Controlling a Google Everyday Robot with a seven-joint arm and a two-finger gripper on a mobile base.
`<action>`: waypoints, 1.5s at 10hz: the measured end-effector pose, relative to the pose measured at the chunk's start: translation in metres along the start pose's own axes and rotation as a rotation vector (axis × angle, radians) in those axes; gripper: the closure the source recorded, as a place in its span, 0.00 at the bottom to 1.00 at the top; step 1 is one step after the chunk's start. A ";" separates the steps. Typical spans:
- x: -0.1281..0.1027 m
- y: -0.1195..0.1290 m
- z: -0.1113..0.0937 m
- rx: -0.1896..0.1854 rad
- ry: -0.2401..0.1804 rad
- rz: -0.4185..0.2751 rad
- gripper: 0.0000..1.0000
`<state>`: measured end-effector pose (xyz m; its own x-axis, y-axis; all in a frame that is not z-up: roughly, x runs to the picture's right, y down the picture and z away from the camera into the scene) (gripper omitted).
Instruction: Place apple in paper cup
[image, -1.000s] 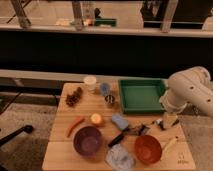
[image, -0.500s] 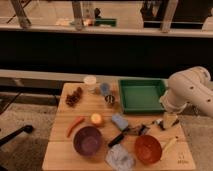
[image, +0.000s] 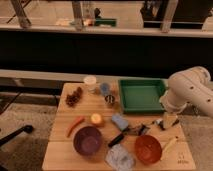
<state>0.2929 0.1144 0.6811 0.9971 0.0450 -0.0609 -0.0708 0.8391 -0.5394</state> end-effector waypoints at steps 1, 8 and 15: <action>0.000 0.000 0.000 0.000 0.000 0.000 0.20; -0.005 -0.011 0.016 0.010 -0.085 -0.015 0.20; -0.061 0.009 0.013 -0.022 -0.208 -0.172 0.20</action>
<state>0.2315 0.1263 0.6914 0.9785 0.0154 0.2059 0.1017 0.8320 -0.5454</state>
